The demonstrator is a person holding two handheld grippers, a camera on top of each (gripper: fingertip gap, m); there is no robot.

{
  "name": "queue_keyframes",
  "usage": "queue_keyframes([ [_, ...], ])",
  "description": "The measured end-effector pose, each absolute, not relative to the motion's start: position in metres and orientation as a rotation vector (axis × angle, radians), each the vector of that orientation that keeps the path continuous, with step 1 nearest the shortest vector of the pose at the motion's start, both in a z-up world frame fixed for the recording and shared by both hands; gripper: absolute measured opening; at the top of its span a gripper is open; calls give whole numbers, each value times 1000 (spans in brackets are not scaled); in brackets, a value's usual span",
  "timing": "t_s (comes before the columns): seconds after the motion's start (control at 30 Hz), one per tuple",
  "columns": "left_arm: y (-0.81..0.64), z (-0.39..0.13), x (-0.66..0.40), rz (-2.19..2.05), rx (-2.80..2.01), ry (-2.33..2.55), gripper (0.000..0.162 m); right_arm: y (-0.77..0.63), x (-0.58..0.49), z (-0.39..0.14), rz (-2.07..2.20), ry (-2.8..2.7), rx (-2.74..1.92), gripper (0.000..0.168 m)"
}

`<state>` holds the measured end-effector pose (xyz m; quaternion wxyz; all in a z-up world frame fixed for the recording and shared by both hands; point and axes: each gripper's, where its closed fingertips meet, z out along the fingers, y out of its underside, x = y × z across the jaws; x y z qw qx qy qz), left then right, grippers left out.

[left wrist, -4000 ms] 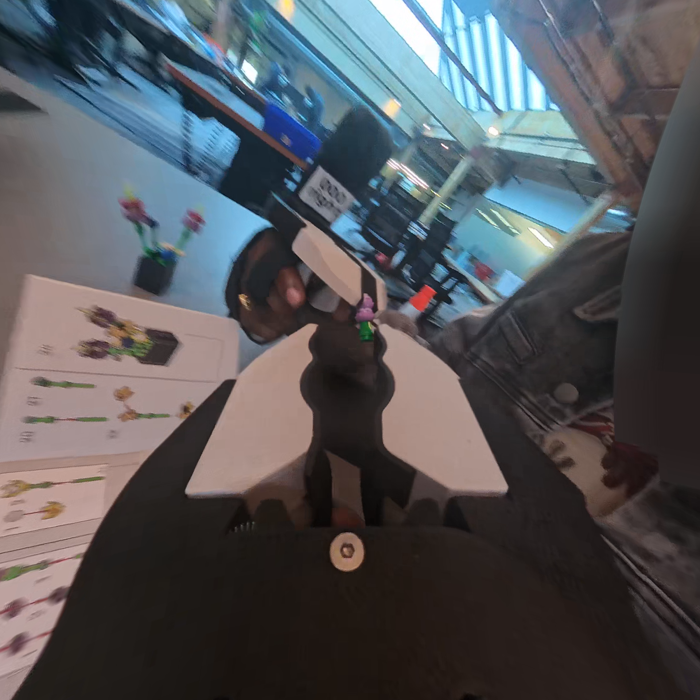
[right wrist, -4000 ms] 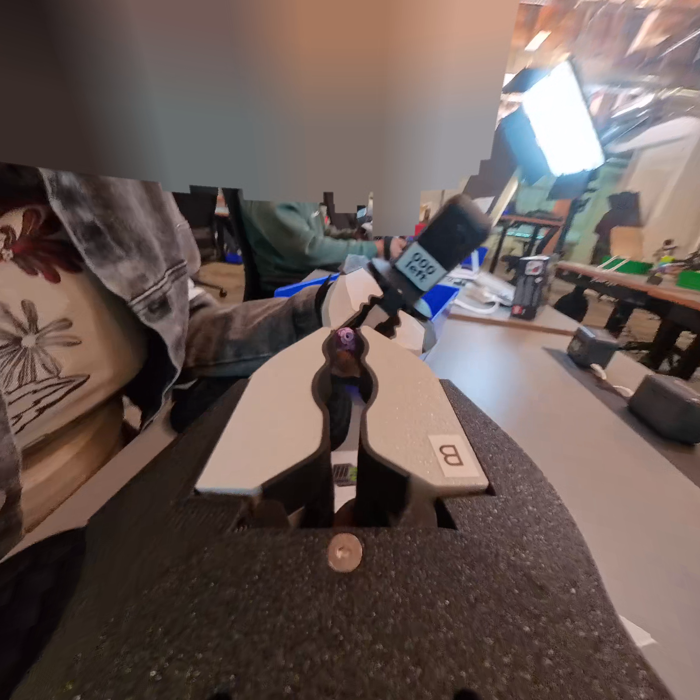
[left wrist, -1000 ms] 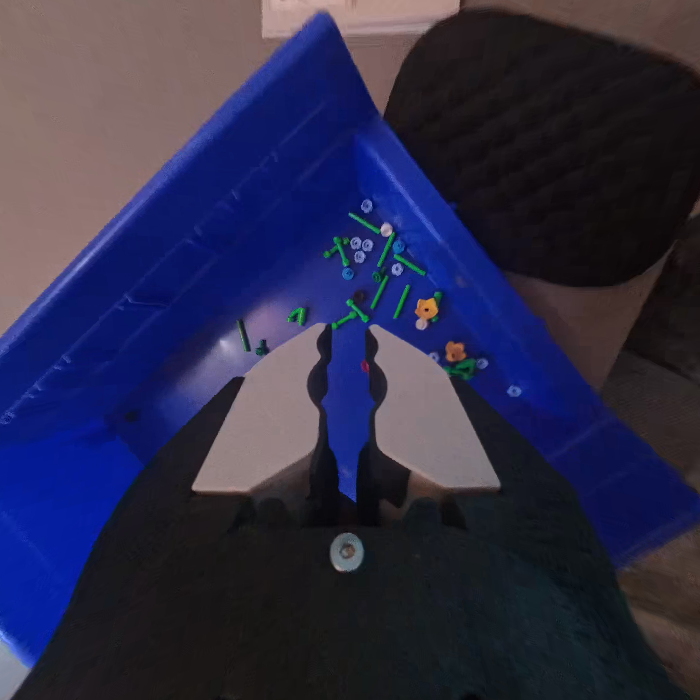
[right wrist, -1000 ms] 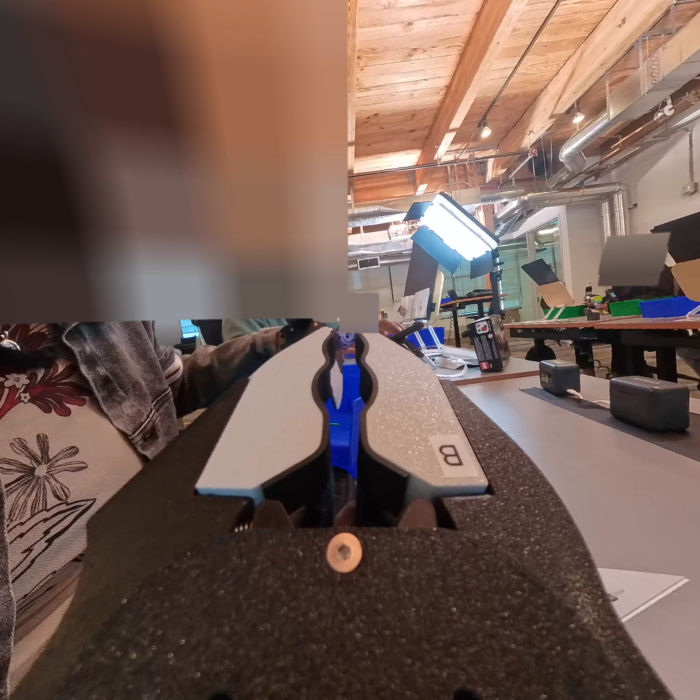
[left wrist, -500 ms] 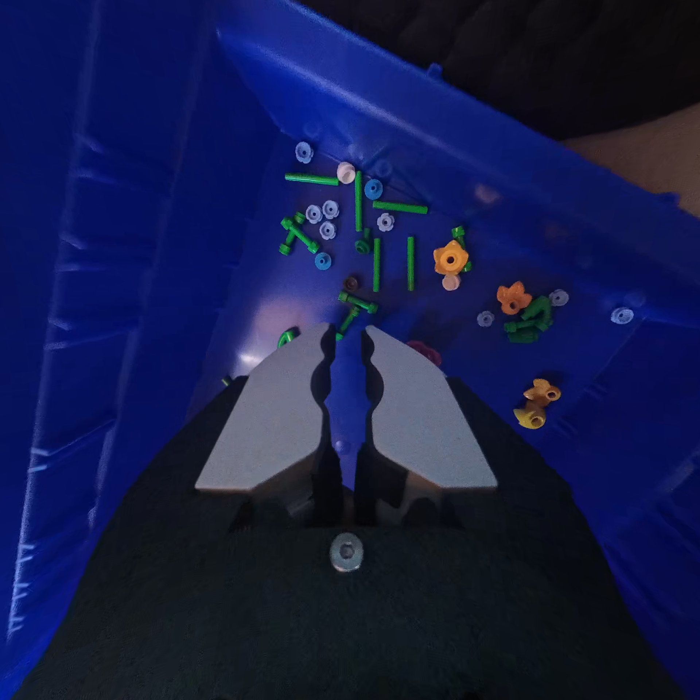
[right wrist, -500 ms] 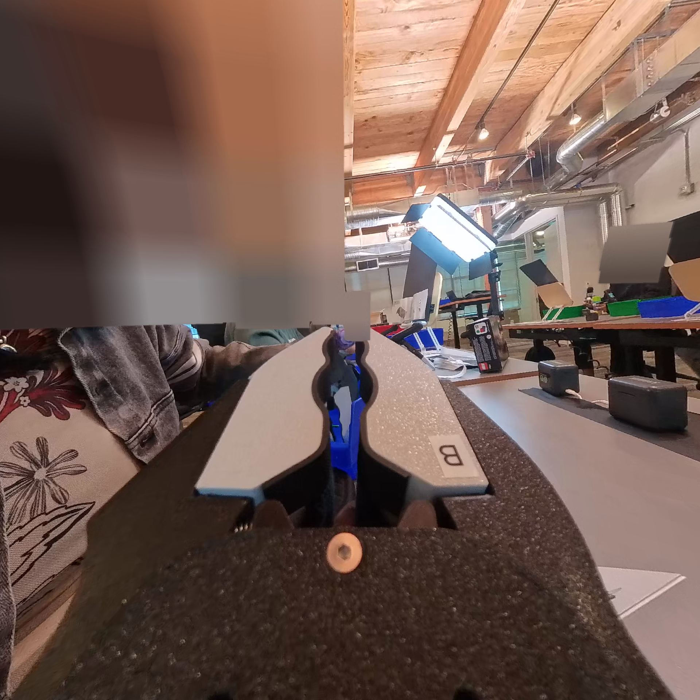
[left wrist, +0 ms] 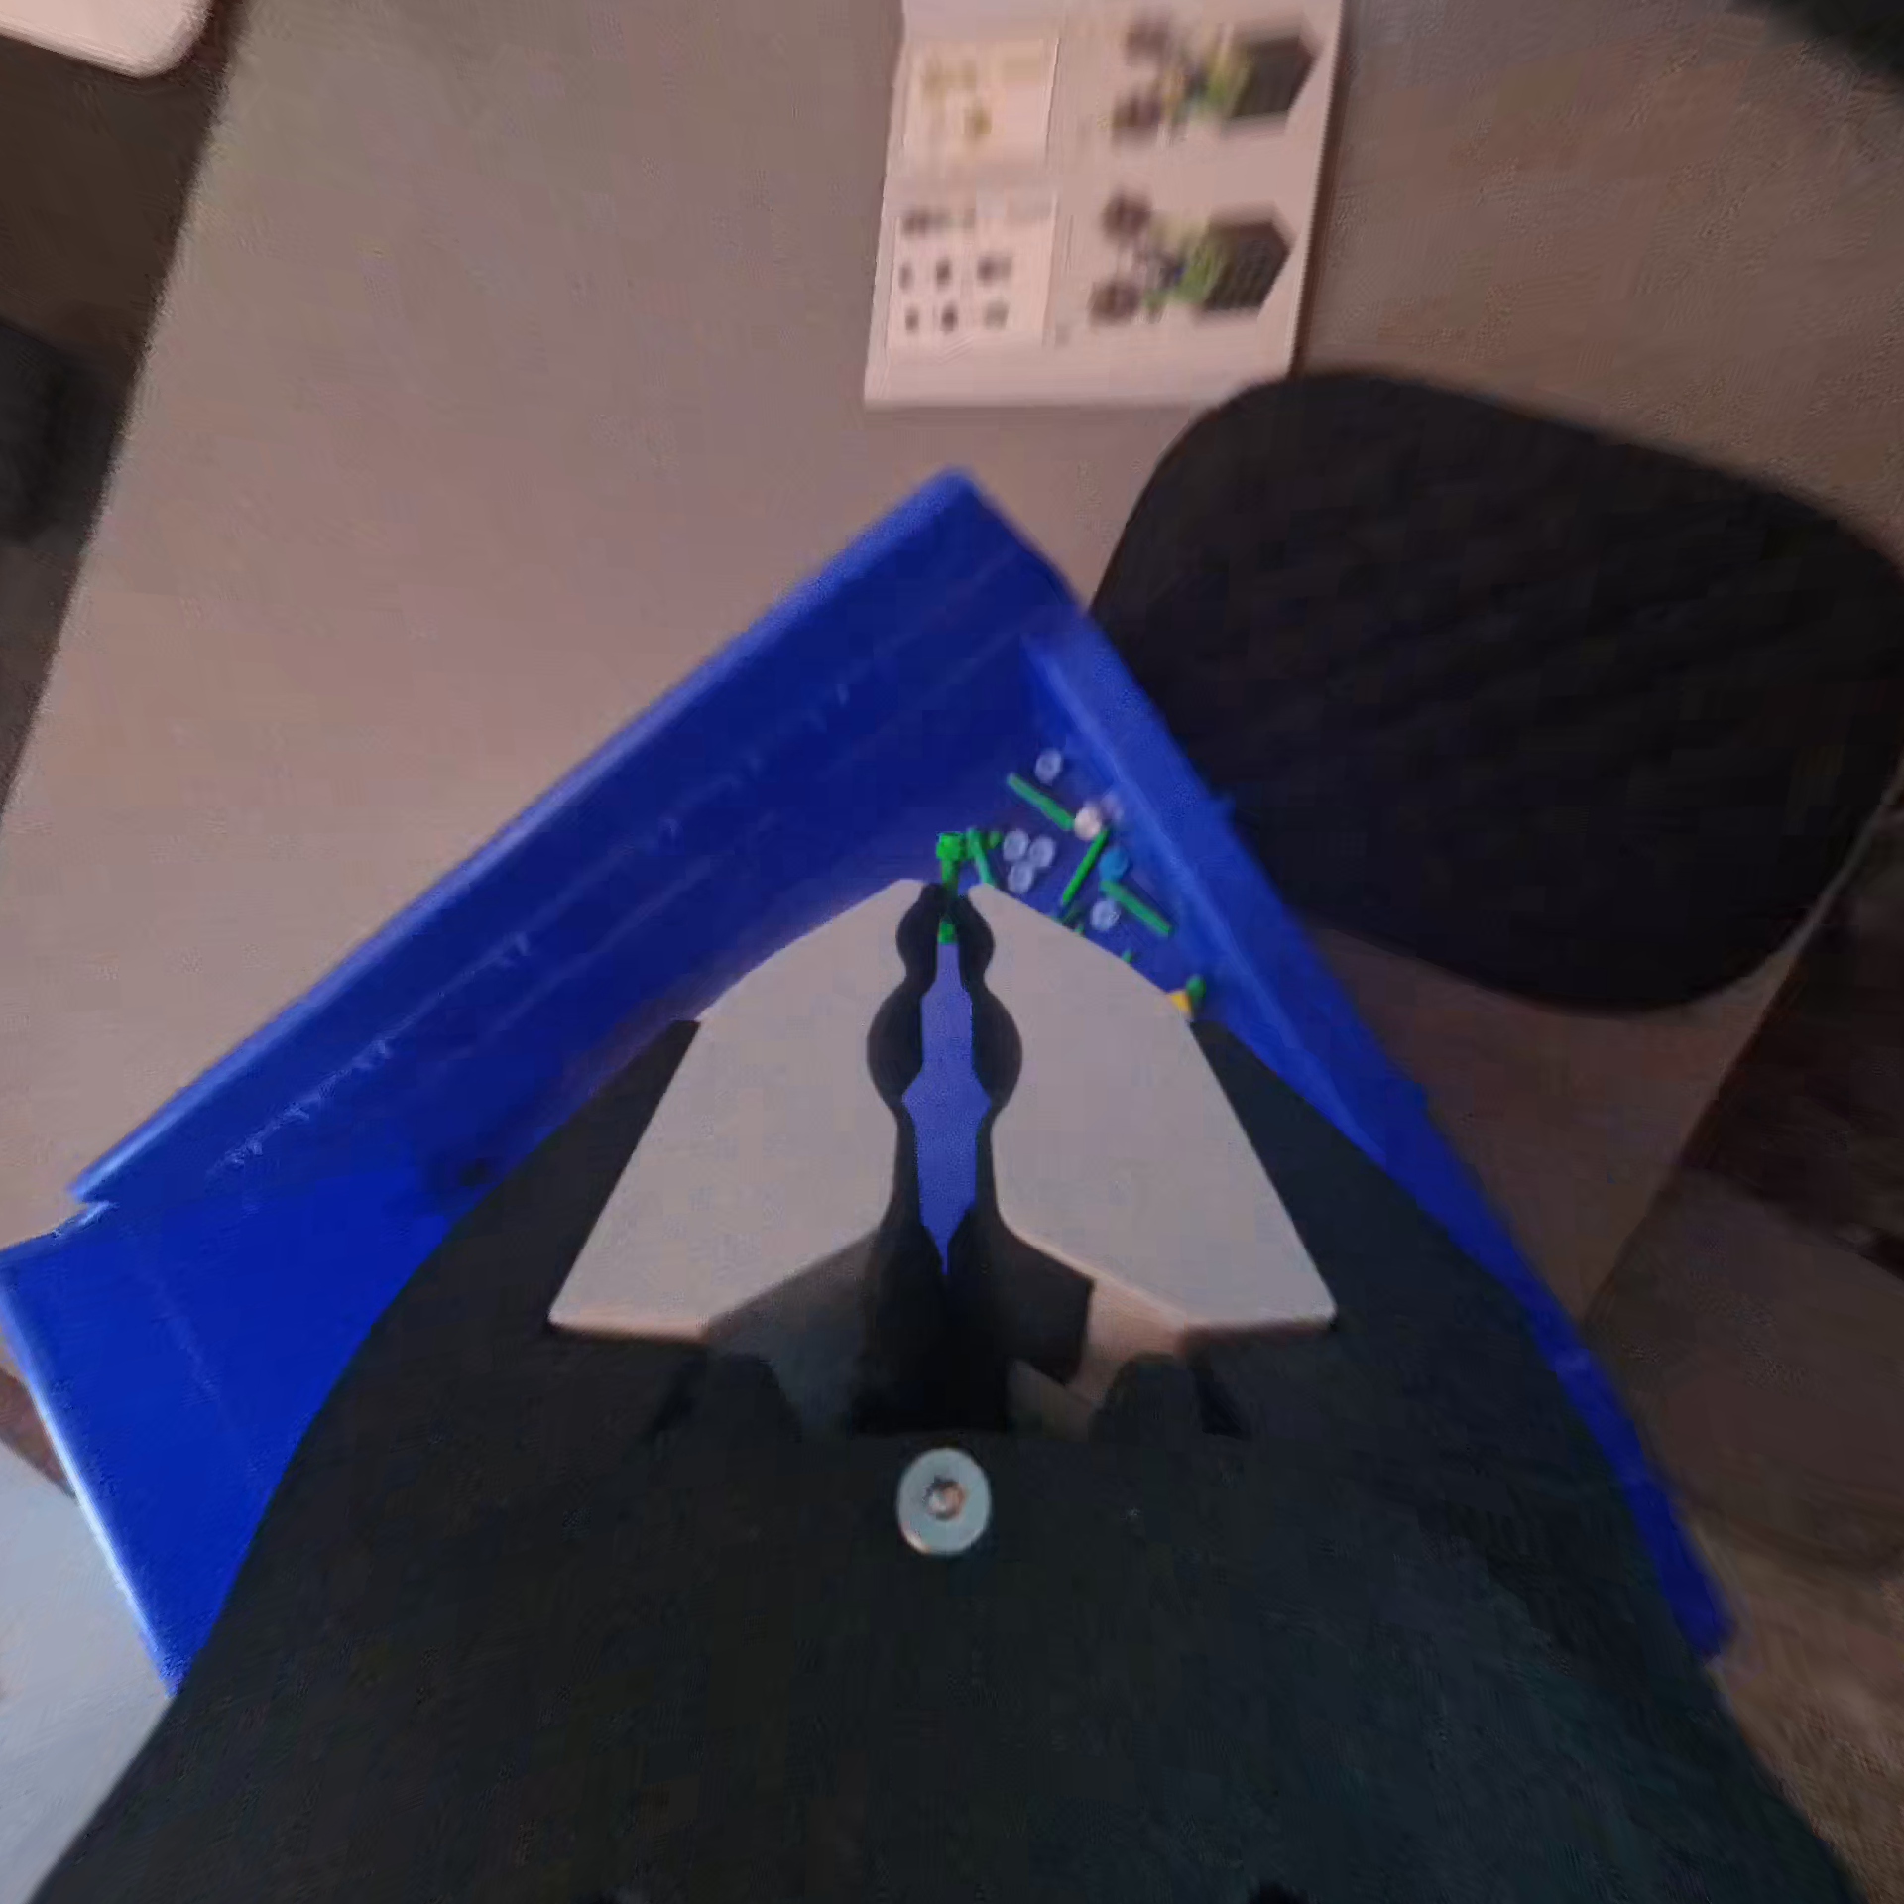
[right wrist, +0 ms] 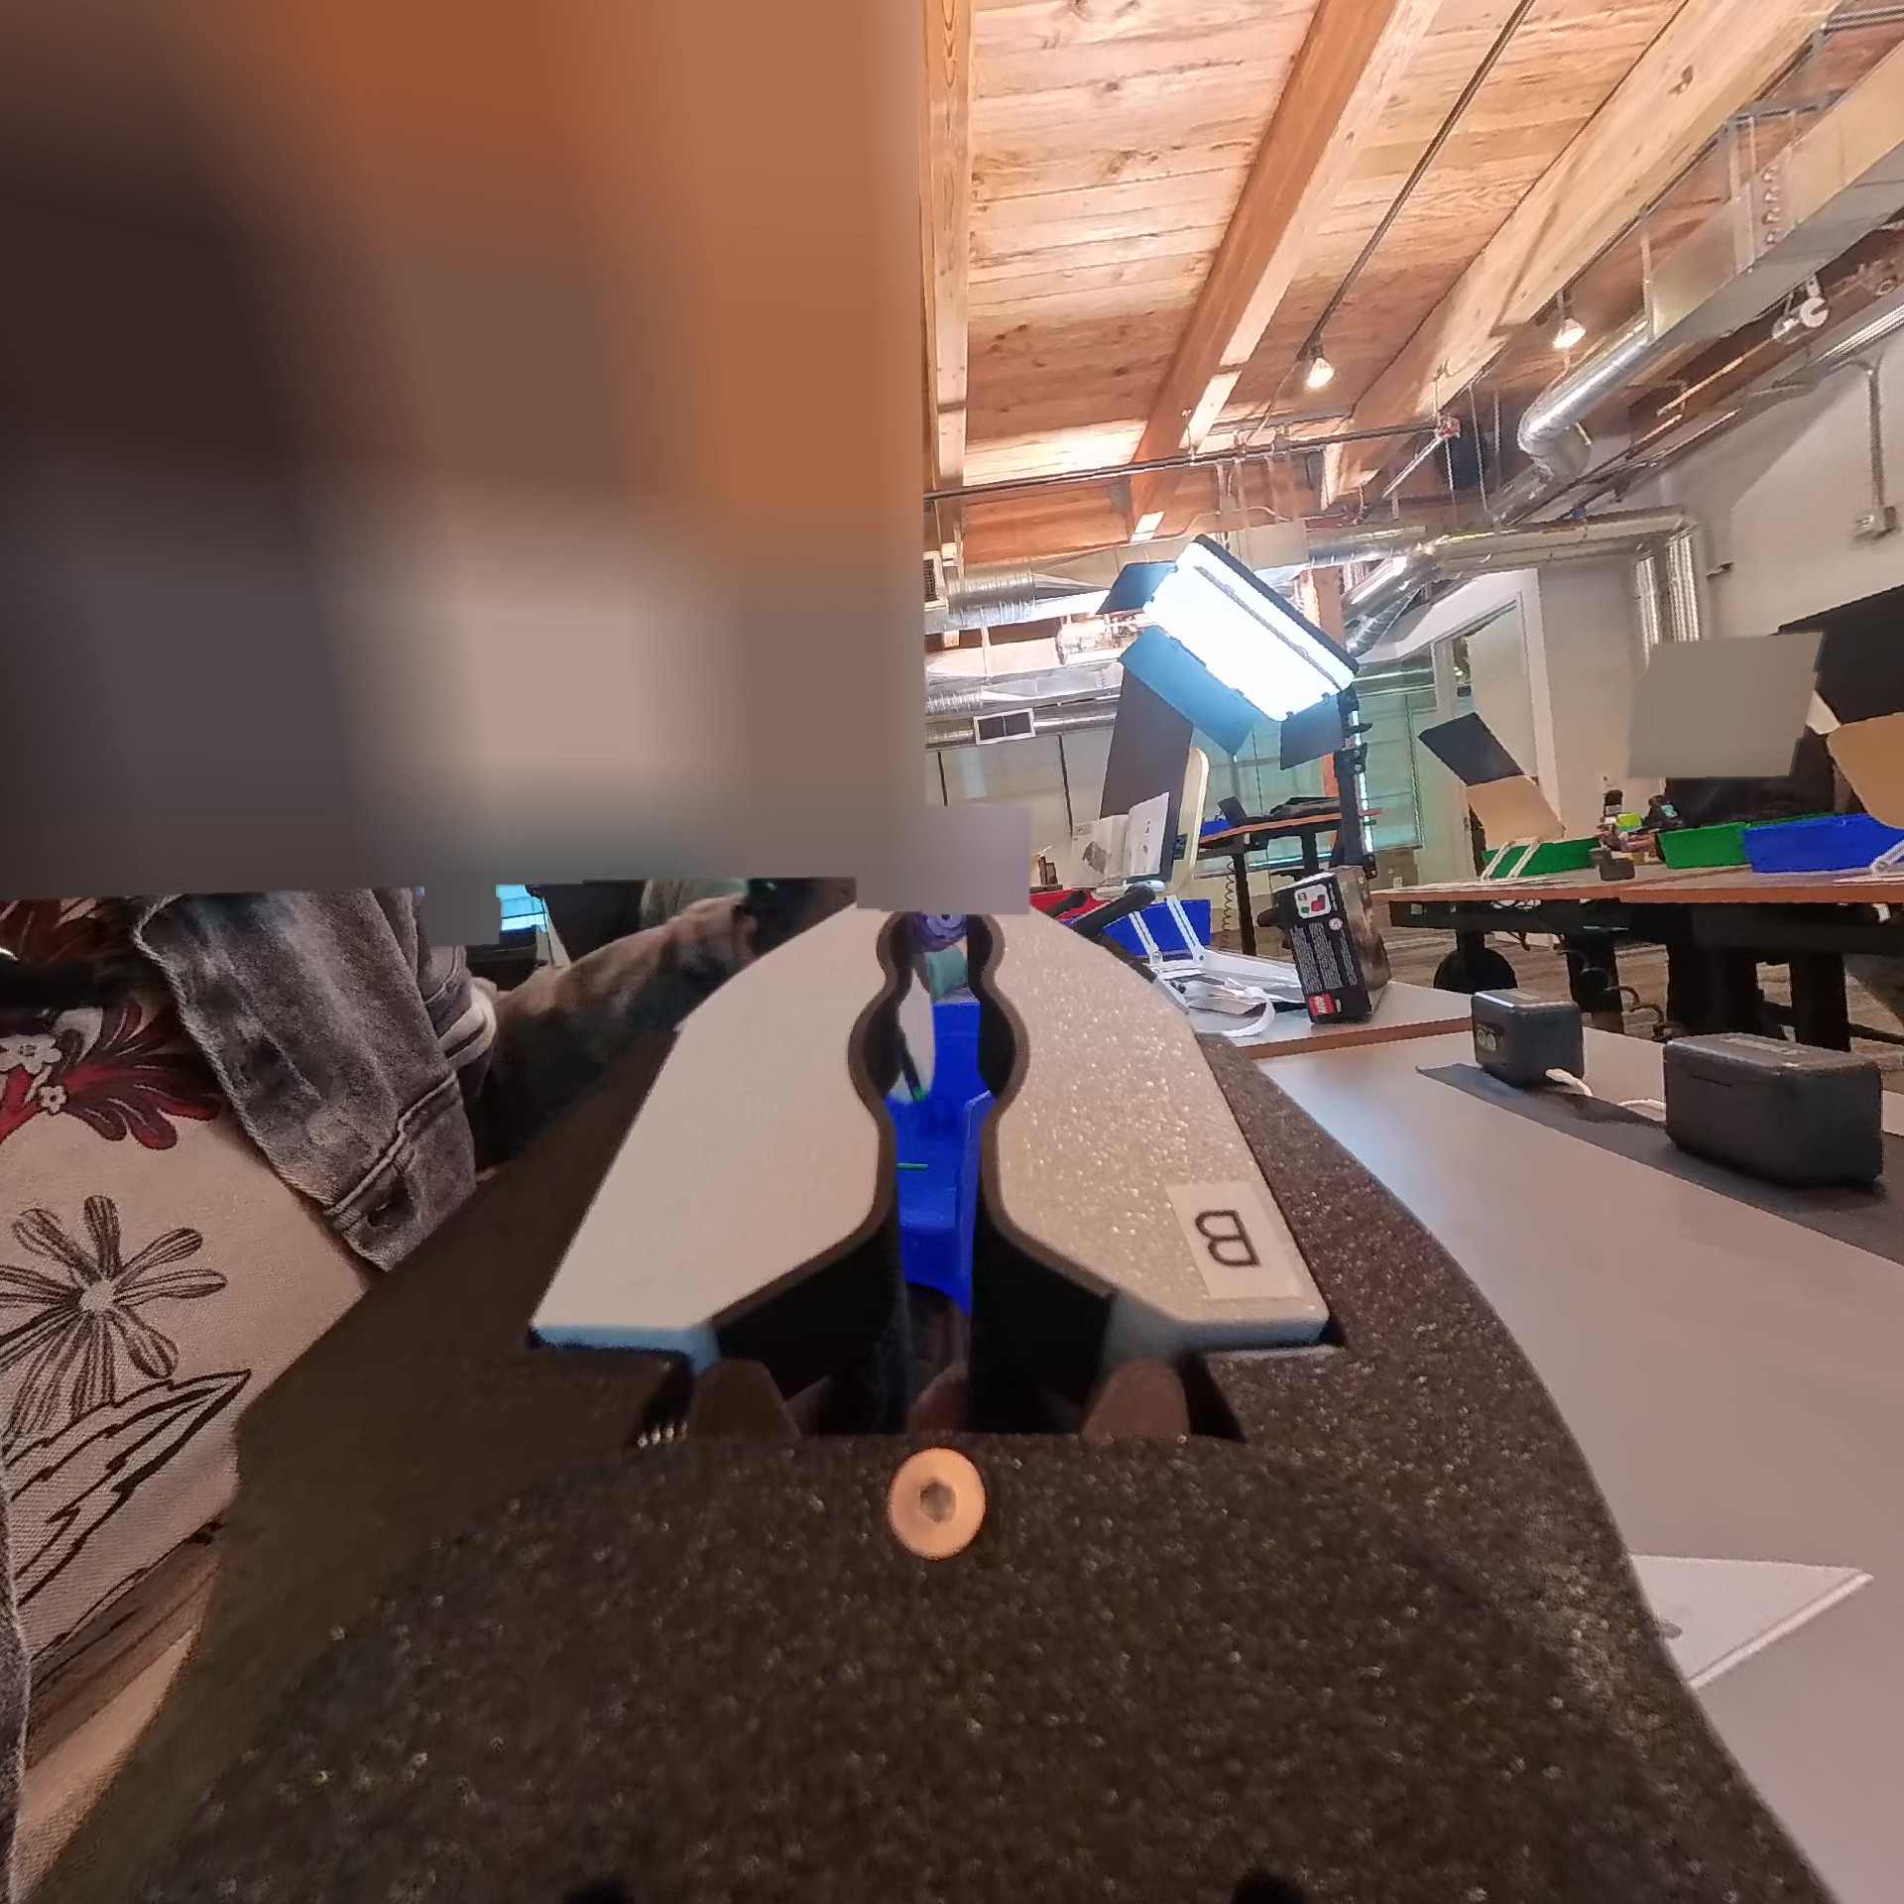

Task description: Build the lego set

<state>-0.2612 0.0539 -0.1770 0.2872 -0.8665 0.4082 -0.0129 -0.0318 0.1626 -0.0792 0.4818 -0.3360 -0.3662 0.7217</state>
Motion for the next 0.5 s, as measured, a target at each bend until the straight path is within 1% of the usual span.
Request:
queue_keyframes([
  [0.07,50,-153,-216,-89,-2232,1008,2,161,-33,-79,1760,-897,-816,9],
  [0.13,36,-154,-156,-230,-2190,1065,3,161,-33,-79,1758,-900,-818,9],
  [0.23,36,-190,-89,-344,-2209,1131,3,161,-30,-76,1768,-885,-804,9],
  [0.3,43,-224,-63,-413,-2283,1147,3,162,-29,-75,1774,-874,-796,9],
  [0.37,50,-245,-50,-463,-2332,1163,3,163,-28,-75,1781,-867,-797,9],
  [0.43,51,-252,-42,-513,-2329,1190,3,164,-28,-74,1786,-864,-793,9],
  [0.5,55,-249,-35,-607,-2291,1160,3,165,-27,-73,1784,-861,-790,9],
])
